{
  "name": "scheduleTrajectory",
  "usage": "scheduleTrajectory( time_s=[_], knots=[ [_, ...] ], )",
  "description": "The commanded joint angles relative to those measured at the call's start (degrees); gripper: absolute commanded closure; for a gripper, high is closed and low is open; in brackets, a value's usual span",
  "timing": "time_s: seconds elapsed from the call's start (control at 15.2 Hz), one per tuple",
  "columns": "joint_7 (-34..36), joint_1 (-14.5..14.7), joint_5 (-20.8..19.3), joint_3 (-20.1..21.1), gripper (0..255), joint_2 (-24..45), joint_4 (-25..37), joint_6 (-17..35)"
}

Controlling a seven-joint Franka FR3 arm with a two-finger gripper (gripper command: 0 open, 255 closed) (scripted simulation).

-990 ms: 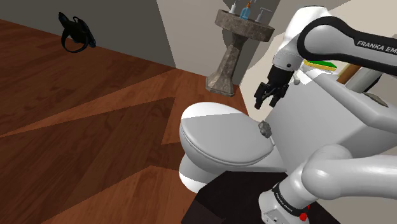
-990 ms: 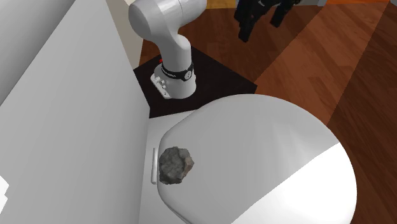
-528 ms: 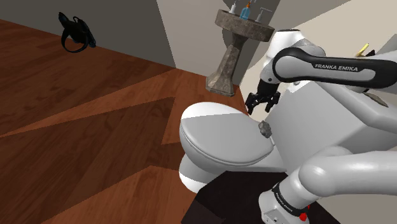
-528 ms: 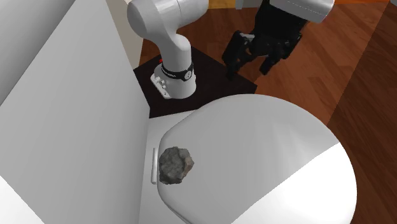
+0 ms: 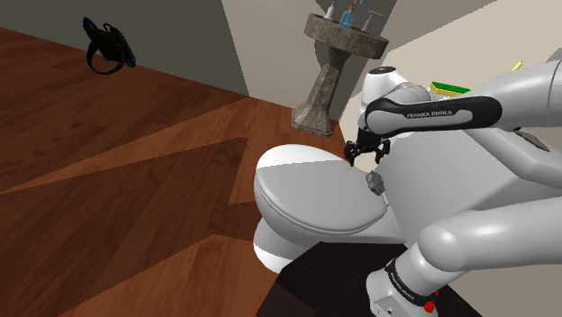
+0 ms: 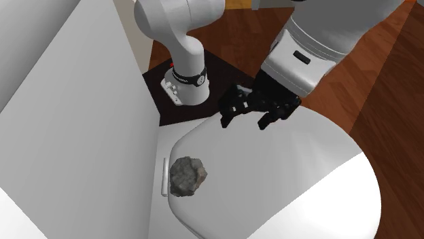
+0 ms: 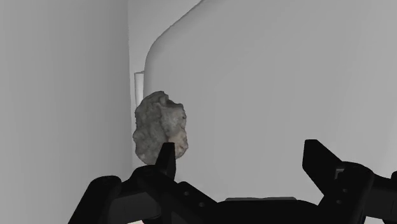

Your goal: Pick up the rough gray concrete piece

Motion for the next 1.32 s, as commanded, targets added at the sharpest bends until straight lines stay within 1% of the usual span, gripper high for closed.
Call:
scheduleTrajectory(
  time_s=[0.0, 0.26, 0.53, 0.99, 1.19, 1.25],
  knots=[
    [4.25, -2.44, -3.68, 0.47, 0, 2.65, -0.49, 2.52],
    [12.89, -7.39, -11.61, 0.84, 0, 8.74, 0.34, 5.98],
    [21.92, -11.91, -19.93, 0.48, 0, 14.71, 2.15, 7.71],
    [26.28, -12.53, -23.13, 0.42, 0, 19.37, 1.06, 12.12],
    [26.66, -12.58, -23.42, 0.41, 0, 19.78, 1.0, 12.47],
    [26.67, -12.56, -23.41, 0.43, 255, 19.81, 1.04, 12.45]
  ],
)
